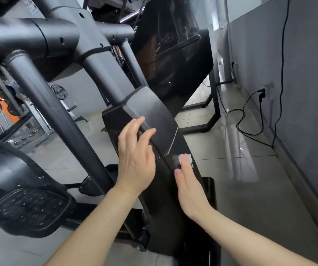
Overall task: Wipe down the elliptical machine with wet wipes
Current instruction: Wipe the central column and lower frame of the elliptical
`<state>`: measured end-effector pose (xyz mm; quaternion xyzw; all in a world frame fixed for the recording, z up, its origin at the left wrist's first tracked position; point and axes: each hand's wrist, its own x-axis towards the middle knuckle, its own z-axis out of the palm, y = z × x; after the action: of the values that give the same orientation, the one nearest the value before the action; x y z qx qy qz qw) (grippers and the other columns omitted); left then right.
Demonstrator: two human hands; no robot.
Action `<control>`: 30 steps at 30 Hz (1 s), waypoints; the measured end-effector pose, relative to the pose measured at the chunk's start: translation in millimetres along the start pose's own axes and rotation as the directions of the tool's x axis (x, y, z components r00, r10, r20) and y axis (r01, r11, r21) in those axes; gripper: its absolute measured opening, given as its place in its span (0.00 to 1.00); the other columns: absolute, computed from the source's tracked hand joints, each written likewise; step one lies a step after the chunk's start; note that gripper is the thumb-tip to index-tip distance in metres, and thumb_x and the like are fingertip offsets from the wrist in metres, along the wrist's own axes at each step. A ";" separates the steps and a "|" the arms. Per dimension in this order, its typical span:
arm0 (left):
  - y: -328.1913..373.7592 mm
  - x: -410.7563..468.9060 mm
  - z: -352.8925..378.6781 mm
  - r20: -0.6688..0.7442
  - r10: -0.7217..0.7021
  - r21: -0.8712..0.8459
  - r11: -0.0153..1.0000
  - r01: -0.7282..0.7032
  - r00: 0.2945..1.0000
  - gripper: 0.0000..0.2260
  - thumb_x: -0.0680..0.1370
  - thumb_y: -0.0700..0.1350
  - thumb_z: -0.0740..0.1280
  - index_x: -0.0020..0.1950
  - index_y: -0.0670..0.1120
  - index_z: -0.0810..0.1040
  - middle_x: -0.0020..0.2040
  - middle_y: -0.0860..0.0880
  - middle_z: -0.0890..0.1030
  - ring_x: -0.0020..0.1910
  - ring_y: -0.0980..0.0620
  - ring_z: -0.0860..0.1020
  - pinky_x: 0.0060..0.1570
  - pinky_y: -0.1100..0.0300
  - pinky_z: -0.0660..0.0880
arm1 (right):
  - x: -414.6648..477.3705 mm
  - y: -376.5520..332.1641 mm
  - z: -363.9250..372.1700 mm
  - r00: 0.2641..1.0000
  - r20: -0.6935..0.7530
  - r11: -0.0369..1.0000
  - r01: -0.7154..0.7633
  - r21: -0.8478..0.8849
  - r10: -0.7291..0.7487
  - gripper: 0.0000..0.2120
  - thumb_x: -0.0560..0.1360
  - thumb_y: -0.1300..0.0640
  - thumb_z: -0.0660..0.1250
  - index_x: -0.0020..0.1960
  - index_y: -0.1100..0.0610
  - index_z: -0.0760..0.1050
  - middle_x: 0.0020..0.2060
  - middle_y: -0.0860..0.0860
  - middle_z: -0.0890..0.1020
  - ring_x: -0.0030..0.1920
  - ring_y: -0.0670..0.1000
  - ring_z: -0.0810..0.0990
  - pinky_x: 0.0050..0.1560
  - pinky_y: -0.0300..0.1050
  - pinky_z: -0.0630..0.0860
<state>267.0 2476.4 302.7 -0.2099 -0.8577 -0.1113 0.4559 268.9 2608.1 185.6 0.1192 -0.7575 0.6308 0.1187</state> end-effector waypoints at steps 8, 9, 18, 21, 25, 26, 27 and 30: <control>3.0 -12.8 17.1 -0.012 -0.023 -0.032 0.999 0.022 1.000 0.21 0.77 0.32 0.64 0.70 0.39 0.75 0.78 0.41 0.65 0.80 0.45 0.56 0.79 0.41 0.55 | 35.8 -32.8 -1.1 0.990 0.010 0.991 0.137 -0.004 -0.137 0.28 0.87 0.46 0.46 0.84 0.53 0.46 0.82 0.42 0.48 0.78 0.30 0.45 0.75 0.27 0.46; 5.5 -16.9 22.6 -0.019 -0.017 -0.029 0.999 0.016 1.000 0.21 0.77 0.33 0.64 0.70 0.39 0.74 0.78 0.41 0.64 0.81 0.44 0.56 0.79 0.39 0.53 | 36.2 -19.5 -2.9 0.995 0.003 0.995 0.100 0.013 -0.100 0.28 0.87 0.45 0.47 0.84 0.54 0.48 0.81 0.42 0.54 0.77 0.29 0.51 0.75 0.27 0.51; -7.2 -50.2 64.7 -0.080 0.102 0.127 0.988 -0.091 0.992 0.25 0.78 0.39 0.65 0.76 0.41 0.71 0.80 0.41 0.59 0.82 0.42 0.52 0.79 0.38 0.46 | -28.3 1.5 2.5 0.995 0.097 0.996 0.011 0.083 -0.020 0.28 0.87 0.47 0.49 0.84 0.49 0.43 0.80 0.36 0.43 0.77 0.29 0.41 0.76 0.28 0.41; -16.2 -51.4 69.4 -0.089 0.147 0.148 0.980 -0.133 0.985 0.23 0.80 0.40 0.60 0.77 0.42 0.69 0.80 0.41 0.59 0.82 0.42 0.53 0.79 0.38 0.46 | 13.5 1.1 -3.9 0.998 0.062 0.997 -0.024 0.068 0.020 0.27 0.87 0.45 0.47 0.84 0.49 0.47 0.82 0.41 0.46 0.79 0.34 0.43 0.78 0.32 0.43; -25.7 -50.8 78.3 -0.113 0.192 0.190 0.967 -0.168 0.975 0.24 0.81 0.42 0.58 0.78 0.44 0.65 0.80 0.42 0.58 0.82 0.43 0.51 0.78 0.38 0.47 | 72.1 -3.2 -6.7 0.996 -0.004 0.994 -0.087 0.070 0.088 0.30 0.86 0.40 0.42 0.84 0.51 0.42 0.83 0.45 0.44 0.81 0.40 0.42 0.80 0.40 0.41; -26.4 -50.4 80.9 -0.126 0.202 0.197 0.965 -0.175 0.971 0.24 0.81 0.42 0.58 0.77 0.44 0.65 0.80 0.42 0.58 0.82 0.44 0.50 0.78 0.37 0.47 | 72.8 -0.6 -3.8 0.997 -0.006 0.994 -0.081 0.067 0.081 0.30 0.86 0.41 0.42 0.84 0.51 0.41 0.83 0.45 0.42 0.80 0.40 0.41 0.81 0.43 0.41; -26.8 -50.2 82.8 -0.142 0.209 0.199 0.963 -0.179 0.967 0.24 0.81 0.43 0.58 0.77 0.44 0.65 0.79 0.42 0.59 0.82 0.44 0.51 0.78 0.37 0.48 | 65.6 1.2 -0.8 0.998 -0.001 0.996 -0.061 0.067 0.061 0.30 0.87 0.42 0.43 0.84 0.52 0.42 0.83 0.45 0.43 0.81 0.40 0.41 0.82 0.46 0.42; -29.4 -49.8 87.2 -0.191 0.222 0.187 0.964 -0.187 0.956 0.23 0.81 0.44 0.56 0.76 0.43 0.67 0.79 0.41 0.61 0.82 0.43 0.53 0.78 0.37 0.49 | 14.2 11.9 6.4 0.999 0.020 0.997 0.045 0.063 -0.046 0.30 0.86 0.42 0.46 0.84 0.56 0.49 0.83 0.47 0.51 0.81 0.41 0.50 0.82 0.48 0.50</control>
<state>214.0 2470.8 212.6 -0.2458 -0.7847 -0.0126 0.5690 251.4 2603.4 178.1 0.1469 -0.7357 0.6499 0.1211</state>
